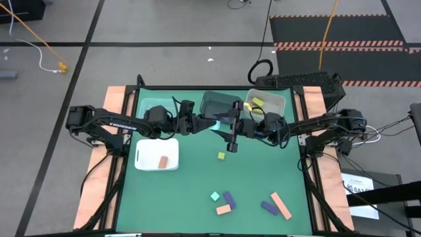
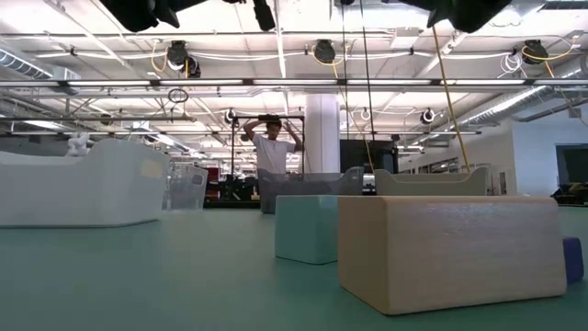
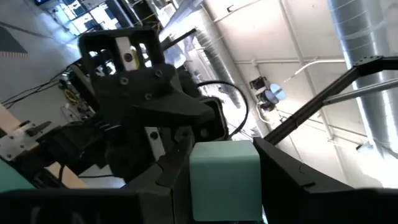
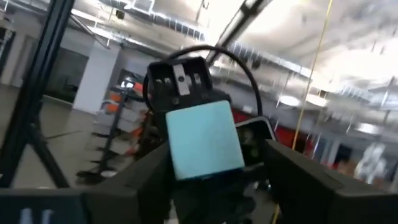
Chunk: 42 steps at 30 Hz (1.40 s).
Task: Sort & place blocks by color
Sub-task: Put the top blue block into the transparent bin
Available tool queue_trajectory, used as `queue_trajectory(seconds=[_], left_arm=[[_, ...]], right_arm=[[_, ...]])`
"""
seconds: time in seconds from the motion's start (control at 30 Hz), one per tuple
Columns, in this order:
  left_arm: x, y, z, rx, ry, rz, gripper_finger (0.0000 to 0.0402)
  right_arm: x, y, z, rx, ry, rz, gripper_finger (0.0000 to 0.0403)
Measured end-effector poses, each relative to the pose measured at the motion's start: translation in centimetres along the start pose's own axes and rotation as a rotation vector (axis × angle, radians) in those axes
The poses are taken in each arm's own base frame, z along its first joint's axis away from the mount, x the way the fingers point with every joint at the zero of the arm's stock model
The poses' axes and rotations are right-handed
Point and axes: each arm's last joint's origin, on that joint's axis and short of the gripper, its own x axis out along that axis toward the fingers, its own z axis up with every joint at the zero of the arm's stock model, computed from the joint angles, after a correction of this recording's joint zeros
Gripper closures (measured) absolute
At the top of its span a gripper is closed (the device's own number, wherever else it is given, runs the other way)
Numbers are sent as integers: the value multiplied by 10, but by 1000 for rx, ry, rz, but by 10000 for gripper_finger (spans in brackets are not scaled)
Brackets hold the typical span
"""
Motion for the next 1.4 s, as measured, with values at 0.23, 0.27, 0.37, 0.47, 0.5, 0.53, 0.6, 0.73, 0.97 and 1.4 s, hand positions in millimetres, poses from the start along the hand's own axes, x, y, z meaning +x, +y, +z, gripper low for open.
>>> queue_trajectory(seconds=[0.23, 0.27, 0.37, 0.47, 0.5, 0.53, 0.6, 0.73, 0.97, 1.4], left_arm=[[-2, 3, 12, 14, 2, -11, 262], [-3, 4, 13, 17, 2, -11, 262], [-4, 5, 20, 31, -13, -32, 262], [-5, 4, 25, 61, -16, -61, 262], [-5, 5, 26, 71, -16, -64, 262], [-6, 5, 27, 79, -14, -66, 262], [-6, 6, 29, 89, -5, -69, 262], [-8, 10, 35, 125, 1, -68, 262], [-15, 28, 49, 210, 83, 12, 262], [-69, 105, 66, 39, 388, 659, 262]], right_arm=[[-17, -7, 12, 91, 243, -28, 158], [-20, -9, 14, 88, 278, -41, 160], [-31, -12, 21, 124, 367, -77, 164], [-41, -14, 26, 219, 432, -92, 167], [-43, -14, 27, 255, 446, -99, 168], [-46, -15, 28, 289, 462, -106, 168], [-50, -15, 29, 353, 493, -118, 168], [-54, -14, 26, 439, 550, -140, 168], [-60, -14, 16, 434, 658, -221, 168], [-79, -11, -3, 533, 907, -350, 168]])
